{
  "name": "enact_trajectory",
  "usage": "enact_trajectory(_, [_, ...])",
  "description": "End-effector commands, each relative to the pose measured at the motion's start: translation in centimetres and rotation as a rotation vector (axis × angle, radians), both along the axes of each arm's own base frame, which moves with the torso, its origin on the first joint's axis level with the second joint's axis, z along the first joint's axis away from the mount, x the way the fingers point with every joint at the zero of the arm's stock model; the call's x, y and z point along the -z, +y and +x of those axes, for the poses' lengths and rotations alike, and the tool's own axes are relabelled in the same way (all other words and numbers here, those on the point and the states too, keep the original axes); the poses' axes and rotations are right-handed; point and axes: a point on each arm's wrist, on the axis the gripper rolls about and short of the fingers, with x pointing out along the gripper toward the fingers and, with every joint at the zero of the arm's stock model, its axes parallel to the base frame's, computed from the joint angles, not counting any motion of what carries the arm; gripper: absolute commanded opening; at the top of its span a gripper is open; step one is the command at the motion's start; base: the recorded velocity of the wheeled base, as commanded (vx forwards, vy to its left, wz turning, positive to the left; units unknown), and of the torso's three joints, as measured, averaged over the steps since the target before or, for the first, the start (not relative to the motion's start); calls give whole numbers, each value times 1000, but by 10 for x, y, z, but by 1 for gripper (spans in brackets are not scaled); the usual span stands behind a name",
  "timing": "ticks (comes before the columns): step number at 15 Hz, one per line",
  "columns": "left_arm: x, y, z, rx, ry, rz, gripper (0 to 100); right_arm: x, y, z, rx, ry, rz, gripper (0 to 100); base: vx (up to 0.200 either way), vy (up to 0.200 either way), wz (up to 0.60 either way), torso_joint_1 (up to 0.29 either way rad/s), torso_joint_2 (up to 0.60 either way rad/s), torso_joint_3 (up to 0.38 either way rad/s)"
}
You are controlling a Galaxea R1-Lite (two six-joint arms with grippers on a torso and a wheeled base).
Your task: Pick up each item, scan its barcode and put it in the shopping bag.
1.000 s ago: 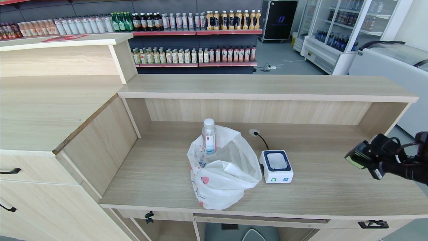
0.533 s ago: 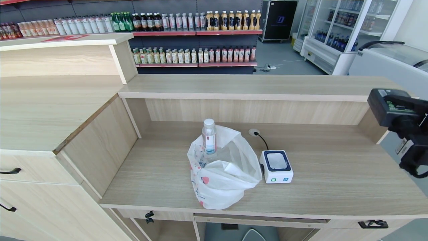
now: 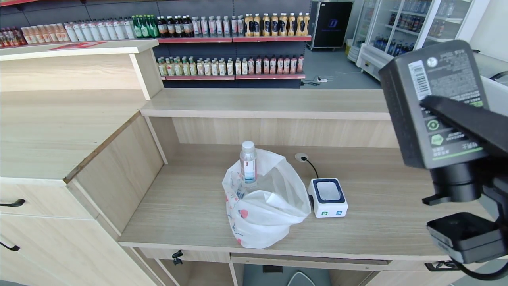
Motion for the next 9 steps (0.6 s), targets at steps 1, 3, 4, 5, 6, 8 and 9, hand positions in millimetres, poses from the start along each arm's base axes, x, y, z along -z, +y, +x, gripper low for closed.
enact_trajectory(1, [0, 0, 0, 1, 1, 0, 100, 19, 26, 4, -121, -31, -94, 0, 0, 0, 0, 0, 0, 0])
enact_trajectory(3, [0, 0, 0, 0, 1, 0, 100, 21, 39, -10, -231, -69, -146, 0, 0, 0, 0, 0, 0, 0])
enact_trajectory(4, [0, 0, 0, 0, 1, 0, 100, 22, 44, -18, -272, -66, -154, 0, 0, 0, 0, 0, 0, 0])
enact_trajectory(5, [0, 0, 0, 0, 0, 0, 100, 24, 49, -23, -305, -65, -158, 0, 0, 0, 0, 0, 0, 0])
enact_trajectory(6, [0, 0, 0, 1, 1, 0, 100, 26, 56, -31, -363, -67, -161, 0, 0, 0, 0, 0, 0, 0])
enact_trajectory(8, [0, 0, 0, 1, 1, 0, 100, 25, 58, -35, -381, -65, -158, 0, 0, 0, 0, 0, 0, 0])
enact_trajectory(9, [0, 0, 0, 0, 1, 0, 100, 25, 57, -36, -382, -60, -161, 0, 0, 0, 0, 0, 0, 0])
